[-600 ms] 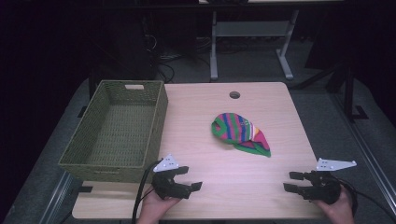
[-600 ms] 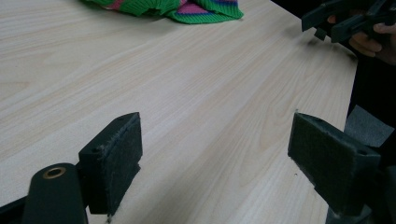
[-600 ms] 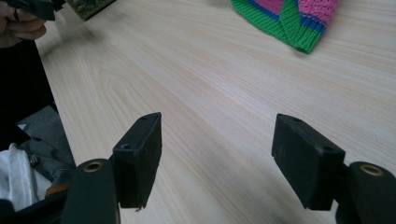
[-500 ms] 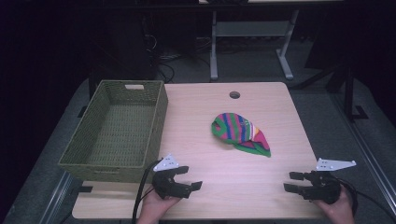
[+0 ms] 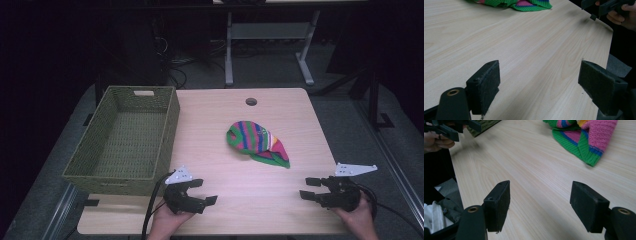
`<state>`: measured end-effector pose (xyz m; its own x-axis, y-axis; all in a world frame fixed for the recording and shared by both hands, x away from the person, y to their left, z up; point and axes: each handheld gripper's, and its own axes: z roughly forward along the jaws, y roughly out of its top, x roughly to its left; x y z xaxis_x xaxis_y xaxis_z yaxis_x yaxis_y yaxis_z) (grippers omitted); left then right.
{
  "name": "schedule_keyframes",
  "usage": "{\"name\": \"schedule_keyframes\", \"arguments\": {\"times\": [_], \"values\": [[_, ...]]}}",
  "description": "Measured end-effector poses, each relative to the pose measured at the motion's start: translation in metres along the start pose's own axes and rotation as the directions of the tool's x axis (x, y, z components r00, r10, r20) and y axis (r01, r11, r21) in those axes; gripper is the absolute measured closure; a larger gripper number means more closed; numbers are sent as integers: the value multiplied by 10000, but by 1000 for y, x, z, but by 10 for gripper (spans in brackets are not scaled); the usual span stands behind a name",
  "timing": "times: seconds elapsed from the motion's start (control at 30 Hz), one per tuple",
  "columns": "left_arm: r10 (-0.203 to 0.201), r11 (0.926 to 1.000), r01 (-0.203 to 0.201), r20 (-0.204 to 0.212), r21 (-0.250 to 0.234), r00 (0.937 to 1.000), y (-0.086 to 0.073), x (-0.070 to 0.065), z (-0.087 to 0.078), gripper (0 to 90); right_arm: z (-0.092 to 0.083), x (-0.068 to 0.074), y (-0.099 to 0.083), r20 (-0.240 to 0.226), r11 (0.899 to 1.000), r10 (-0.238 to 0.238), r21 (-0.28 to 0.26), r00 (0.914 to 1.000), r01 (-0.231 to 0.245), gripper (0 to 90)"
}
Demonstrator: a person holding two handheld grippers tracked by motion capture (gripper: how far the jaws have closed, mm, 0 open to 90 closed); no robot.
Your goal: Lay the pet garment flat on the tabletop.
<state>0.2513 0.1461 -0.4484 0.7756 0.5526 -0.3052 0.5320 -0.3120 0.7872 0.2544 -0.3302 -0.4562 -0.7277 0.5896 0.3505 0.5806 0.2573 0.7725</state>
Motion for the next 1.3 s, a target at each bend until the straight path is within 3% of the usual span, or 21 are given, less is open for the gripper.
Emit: {"name": "schedule_keyframes", "arguments": {"times": [0.37, 0.93, 1.3], "values": [[-42, 9999, 43, 71, -111, 10000, 0, 0, -3, 175, 2, 6, 16, -136, 9994, -242, 239, 9996, 245, 315], [-10, 9997, 11, 77, -232, 10000, 0, 1, -7, 175, 2, -3, 50, -590, 9949, -412, 898, 9974, 464, 315], [31, 9997, -28, 108, -229, 9999, 0, 2, -7, 175, 12, -7, 74, -785, 9870, -622, 1429, 9950, 730, 315]]}}
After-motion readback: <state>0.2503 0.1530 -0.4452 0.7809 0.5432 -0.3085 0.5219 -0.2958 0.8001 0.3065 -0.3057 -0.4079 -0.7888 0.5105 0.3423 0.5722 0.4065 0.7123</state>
